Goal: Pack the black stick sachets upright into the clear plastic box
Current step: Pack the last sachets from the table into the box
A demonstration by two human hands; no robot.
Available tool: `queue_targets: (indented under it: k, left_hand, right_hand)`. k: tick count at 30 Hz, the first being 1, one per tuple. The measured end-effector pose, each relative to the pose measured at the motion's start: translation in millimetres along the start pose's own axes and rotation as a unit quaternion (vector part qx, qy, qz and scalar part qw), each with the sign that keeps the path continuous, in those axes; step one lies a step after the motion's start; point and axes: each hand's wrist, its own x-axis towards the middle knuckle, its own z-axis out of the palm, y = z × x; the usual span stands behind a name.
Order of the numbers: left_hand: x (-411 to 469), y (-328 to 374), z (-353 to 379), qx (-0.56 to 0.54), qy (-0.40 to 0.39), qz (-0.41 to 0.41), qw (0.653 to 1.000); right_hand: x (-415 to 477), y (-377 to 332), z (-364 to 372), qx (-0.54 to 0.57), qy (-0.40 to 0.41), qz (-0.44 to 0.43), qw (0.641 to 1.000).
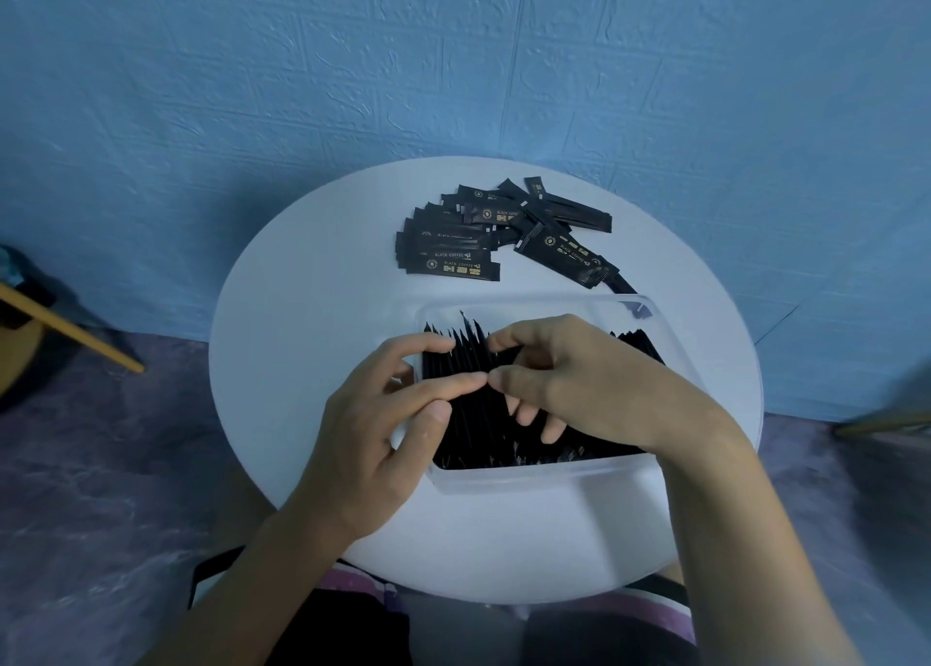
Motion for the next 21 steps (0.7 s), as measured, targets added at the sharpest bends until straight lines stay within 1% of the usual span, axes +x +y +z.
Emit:
queue_targets:
  k: [5, 13, 19, 21]
  left_hand:
    - [-0.1, -0.1, 0.1, -0.002, -0.006, -0.001, 1.000]
    - [0.1, -0.5, 0.4, -0.005, -0.008, -0.006, 1.000]
    - [0.4, -0.1, 0.5, 0.000, -0.002, -0.003, 1.000]
    - [0.3, 0.6, 0.6, -0.001, -0.002, -0.002, 1.000]
  right_hand:
    - [2.9, 1.0, 1.4, -0.025, 0.008, 0.001, 1.000]
    - [2.2, 0.7, -7.4, -0.050, -0.024, 0.009, 0.998]
    - [13.2, 7.2, 3.1, -0.040, 0.023, -0.001, 0.999]
    - [10.9, 9.7, 2.0, -0.039, 0.012, -0.002, 0.999]
